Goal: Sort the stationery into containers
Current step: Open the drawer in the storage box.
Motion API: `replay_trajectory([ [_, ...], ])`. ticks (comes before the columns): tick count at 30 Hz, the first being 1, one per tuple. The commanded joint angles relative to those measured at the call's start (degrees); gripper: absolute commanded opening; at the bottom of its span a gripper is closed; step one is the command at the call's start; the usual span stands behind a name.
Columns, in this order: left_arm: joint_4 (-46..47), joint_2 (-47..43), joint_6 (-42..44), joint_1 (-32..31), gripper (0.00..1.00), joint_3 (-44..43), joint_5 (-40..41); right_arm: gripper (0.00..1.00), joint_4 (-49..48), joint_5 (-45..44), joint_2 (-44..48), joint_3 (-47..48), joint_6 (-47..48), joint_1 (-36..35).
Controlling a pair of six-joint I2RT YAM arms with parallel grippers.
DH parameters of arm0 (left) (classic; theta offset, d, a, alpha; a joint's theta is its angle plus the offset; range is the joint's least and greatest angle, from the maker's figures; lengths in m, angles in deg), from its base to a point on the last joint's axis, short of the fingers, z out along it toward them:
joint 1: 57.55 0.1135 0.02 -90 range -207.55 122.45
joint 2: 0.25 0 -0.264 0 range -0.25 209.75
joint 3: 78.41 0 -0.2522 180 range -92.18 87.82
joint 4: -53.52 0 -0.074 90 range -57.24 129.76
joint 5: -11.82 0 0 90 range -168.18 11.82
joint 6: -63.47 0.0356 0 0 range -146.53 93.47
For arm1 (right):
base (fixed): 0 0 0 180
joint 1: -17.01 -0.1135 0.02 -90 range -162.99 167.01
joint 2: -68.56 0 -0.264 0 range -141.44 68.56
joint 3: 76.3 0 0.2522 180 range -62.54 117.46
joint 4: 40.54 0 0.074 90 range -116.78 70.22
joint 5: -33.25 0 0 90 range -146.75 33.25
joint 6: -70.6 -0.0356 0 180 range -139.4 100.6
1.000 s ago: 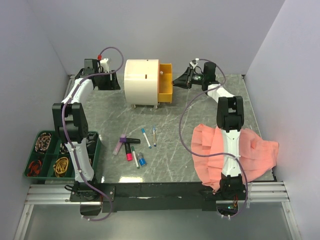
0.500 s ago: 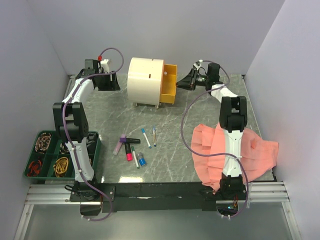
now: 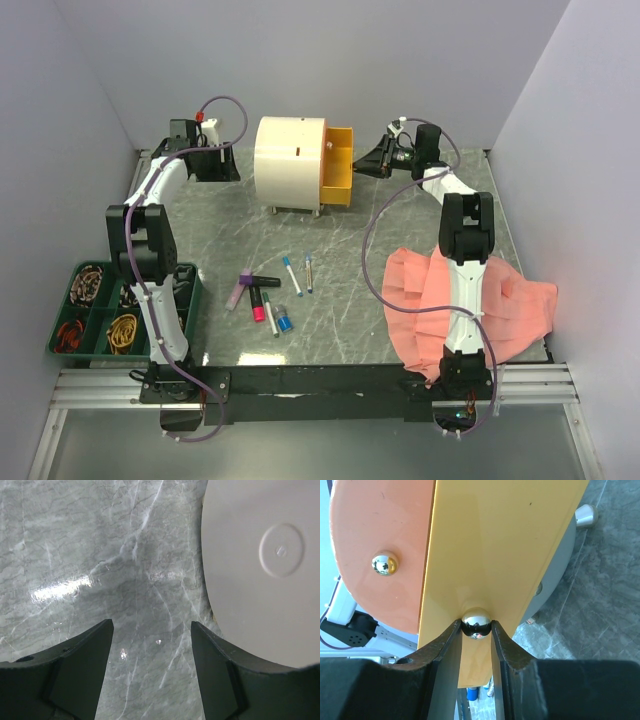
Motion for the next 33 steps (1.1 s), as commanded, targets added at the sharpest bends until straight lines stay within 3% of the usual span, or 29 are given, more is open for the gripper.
replay_trajectory([
  [1, 1.3, 0.1, 0.4, 0.1, 0.70, -2.1, -0.1, 0.21, -1.5, -1.9, 4.5, 2.4, 0.0, 0.3],
  [20, 2.1, 1.2, -0.8, 0.2, 0.70, -1.3, -1.3, 0.20, -0.2, -0.8, 7.5, -2.0, 1.2, 1.9],
  [24, 2.3, 1.2, -1.0, 0.2, 0.70, -2.0, -1.1, 0.46, 1.0, -2.1, 7.3, 0.4, 1.4, 1.8],
  [28, 2.4, 0.4, -0.7, 0.2, 0.70, -2.0, -0.6, 0.63, 2.6, -2.7, 7.7, 1.4, 3.3, 1.7],
  [33, 2.6, -0.1, -0.8, 0.2, 0.70, -1.0, -1.3, 0.69, 2.3, -2.8, 7.4, -0.8, 3.8, 1.6],
])
